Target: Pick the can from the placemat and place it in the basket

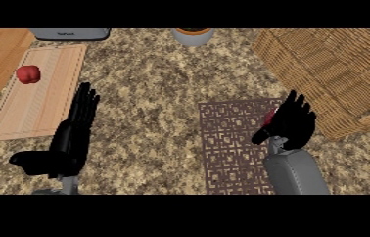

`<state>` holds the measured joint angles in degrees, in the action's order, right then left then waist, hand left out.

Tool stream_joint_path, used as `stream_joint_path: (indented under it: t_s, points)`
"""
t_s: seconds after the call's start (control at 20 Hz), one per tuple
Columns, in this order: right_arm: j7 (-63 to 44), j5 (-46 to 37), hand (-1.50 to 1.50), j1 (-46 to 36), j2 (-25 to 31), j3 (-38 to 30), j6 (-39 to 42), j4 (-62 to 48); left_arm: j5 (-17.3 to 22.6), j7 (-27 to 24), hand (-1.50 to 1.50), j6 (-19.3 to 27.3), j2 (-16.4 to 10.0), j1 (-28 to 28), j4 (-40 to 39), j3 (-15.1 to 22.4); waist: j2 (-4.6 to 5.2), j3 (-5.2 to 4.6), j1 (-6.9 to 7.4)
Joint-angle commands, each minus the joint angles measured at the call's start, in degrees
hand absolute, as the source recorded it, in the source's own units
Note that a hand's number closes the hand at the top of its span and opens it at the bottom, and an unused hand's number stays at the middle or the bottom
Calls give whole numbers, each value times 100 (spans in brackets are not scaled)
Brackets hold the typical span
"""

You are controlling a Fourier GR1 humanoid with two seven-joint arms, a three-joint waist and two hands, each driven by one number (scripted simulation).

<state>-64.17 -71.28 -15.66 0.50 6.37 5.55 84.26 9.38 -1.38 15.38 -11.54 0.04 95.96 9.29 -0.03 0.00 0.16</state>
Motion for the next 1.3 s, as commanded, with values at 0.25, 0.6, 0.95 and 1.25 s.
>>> stream_joint_path:
  t_s: [0.25,0.6,0.95,1.25]
  points:
    - [-619,66,-150,-359,-48,-157,-309,-626,-240,47,0,41,179,177,326,31,0,0,19]
    - [-522,20,-150,-156,-49,-64,-847,-877,-375,218,0,60,318,-308,-68,-99,4,1,1]
    - [271,174,150,-298,142,-367,110,-966,-461,-130,0,-91,485,-61,-209,-177,2,-1,-9]
    - [58,-177,150,-631,-43,-39,-357,-1802,-384,62,0,-275,457,-135,-115,-294,8,-1,18]
